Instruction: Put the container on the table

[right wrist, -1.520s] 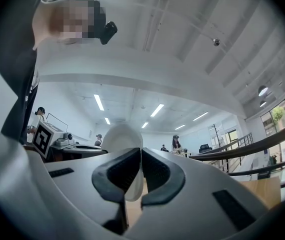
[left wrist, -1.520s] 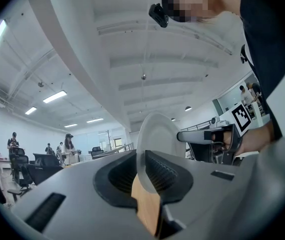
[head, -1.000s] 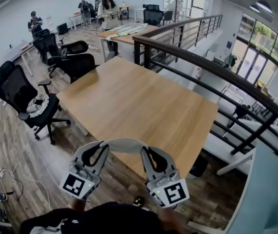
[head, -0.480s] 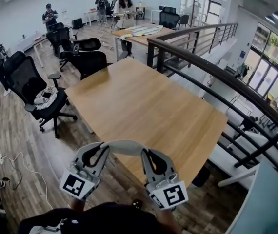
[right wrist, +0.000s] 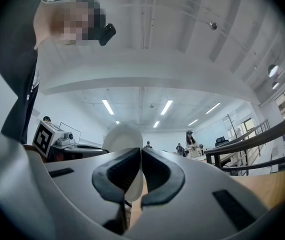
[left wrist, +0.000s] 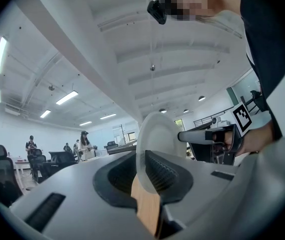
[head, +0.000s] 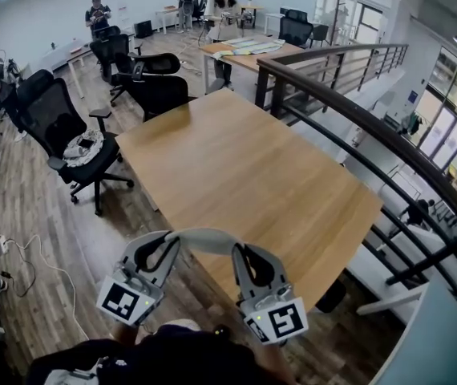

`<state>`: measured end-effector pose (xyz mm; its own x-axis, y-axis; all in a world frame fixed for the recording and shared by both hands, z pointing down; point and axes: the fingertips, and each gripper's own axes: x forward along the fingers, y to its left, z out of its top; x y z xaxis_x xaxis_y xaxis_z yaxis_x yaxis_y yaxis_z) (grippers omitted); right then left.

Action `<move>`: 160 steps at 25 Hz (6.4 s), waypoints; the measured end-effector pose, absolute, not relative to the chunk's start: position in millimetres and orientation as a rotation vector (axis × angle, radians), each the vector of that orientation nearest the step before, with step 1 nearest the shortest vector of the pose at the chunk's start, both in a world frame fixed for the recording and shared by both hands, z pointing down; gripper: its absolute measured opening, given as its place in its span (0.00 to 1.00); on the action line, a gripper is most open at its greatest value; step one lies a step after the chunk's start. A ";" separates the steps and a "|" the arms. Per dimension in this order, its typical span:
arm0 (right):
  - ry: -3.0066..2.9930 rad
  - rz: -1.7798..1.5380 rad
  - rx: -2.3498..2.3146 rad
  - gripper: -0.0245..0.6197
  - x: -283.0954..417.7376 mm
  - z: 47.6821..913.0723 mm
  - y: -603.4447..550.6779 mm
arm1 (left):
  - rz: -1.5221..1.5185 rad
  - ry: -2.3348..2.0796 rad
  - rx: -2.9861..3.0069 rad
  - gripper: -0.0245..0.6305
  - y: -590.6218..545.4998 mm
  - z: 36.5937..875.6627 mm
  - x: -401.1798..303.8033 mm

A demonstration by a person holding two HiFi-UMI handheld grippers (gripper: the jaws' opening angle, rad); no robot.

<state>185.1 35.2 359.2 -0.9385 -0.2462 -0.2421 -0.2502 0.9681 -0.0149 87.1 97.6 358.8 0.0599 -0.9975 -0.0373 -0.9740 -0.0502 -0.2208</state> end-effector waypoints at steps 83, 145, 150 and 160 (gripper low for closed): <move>2.737 0.104 -1.162 0.07 35.1 363.0 -168.7 | -0.009 1.437 -2.659 0.11 -173.7 376.6 -77.5; 2.906 -0.198 -1.369 0.07 -53.0 471.6 -289.2 | -0.110 1.353 -2.882 0.11 -296.7 470.7 -163.9; 2.909 -0.221 -1.391 0.07 -51.8 483.4 -292.5 | -0.161 1.338 -2.899 0.11 -297.7 484.4 -162.9; 2.931 -0.360 -1.450 0.07 -51.4 525.9 -297.5 | -0.304 1.296 -2.958 0.11 -298.5 523.8 -160.8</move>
<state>-51.4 -297.5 525.9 -0.6028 -0.7648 0.2275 -0.7971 0.5899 -0.1292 -160.8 -298.5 523.8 0.6641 -0.7173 0.2110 -0.7364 -0.6763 0.0184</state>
